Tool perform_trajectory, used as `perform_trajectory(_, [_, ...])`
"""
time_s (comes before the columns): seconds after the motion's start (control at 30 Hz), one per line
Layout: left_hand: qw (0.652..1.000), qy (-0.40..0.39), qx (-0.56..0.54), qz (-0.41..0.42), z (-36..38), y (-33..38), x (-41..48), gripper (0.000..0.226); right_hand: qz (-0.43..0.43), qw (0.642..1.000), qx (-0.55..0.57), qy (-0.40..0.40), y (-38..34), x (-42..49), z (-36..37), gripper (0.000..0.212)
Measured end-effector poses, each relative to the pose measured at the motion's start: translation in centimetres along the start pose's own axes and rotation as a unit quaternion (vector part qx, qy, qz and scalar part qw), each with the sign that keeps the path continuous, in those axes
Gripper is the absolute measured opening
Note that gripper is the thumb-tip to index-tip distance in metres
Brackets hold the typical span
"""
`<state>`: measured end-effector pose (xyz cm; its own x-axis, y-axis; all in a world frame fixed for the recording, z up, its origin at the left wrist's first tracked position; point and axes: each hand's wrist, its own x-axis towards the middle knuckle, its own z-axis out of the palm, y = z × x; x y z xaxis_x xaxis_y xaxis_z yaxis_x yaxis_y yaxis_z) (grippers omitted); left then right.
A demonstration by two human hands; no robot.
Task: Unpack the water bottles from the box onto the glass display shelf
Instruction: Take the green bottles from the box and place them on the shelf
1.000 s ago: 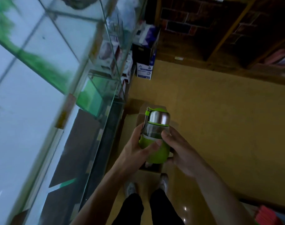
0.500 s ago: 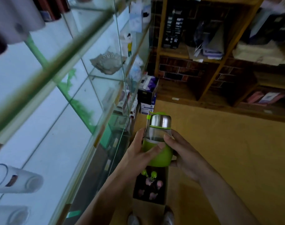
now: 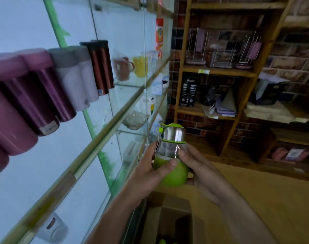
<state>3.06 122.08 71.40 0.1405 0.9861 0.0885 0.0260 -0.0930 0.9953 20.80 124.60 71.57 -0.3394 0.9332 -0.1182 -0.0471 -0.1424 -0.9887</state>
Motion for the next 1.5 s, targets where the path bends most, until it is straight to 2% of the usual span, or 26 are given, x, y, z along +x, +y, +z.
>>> perform_trajectory(0.07, [1.000, 0.005, 0.005, 0.020, -0.3, 1.3, -0.1, 0.052, -0.012, 1.000, 0.001, 0.001, -1.2, 0.1, 0.3, 0.054])
perform_trajectory(0.37, [0.996, 0.022, 0.025, 0.085, -1.0, 6.0, 0.7, 0.057, -0.086, 0.995, -0.014, -0.052, -5.8, 1.1, 0.5, 0.060])
perform_trajectory(0.47, [0.994, 0.036, 0.030, 0.098, -1.1, 7.3, 0.9, 0.055, -0.082, 0.995, 0.000, -0.055, -6.9, 1.9, 0.2, 0.080])
perform_trajectory(0.53, [0.993, 0.045, 0.041, 0.105, -1.0, 8.1, 1.2, 0.055, -0.093, 0.993, -0.002, -0.068, -7.7, 2.4, 0.0, 0.085])
perform_trajectory(0.73, [0.987, 0.076, 0.049, 0.132, -0.6, 9.9, 1.6, 0.054, -0.117, 0.988, -0.006, -0.101, -9.4, 3.7, -0.4, 0.069])
perform_trajectory(0.87, [0.983, 0.116, 0.056, 0.134, -0.6, 10.5, 1.5, 0.055, -0.124, 0.983, -0.003, -0.137, -10.8, 4.1, 0.0, 0.033])
perform_trajectory(1.03, [0.976, 0.173, 0.063, 0.118, -1.5, 10.8, 0.7, 0.056, -0.131, 0.973, -0.015, -0.191, -11.6, 5.4, 1.2, 0.053])
perform_trajectory(1.5, [0.928, 0.340, 0.092, 0.121, -3.2, 12.1, -6.7, 0.063, -0.148, 0.923, -0.026, -0.353, -12.5, 5.2, 8.8, 0.044])
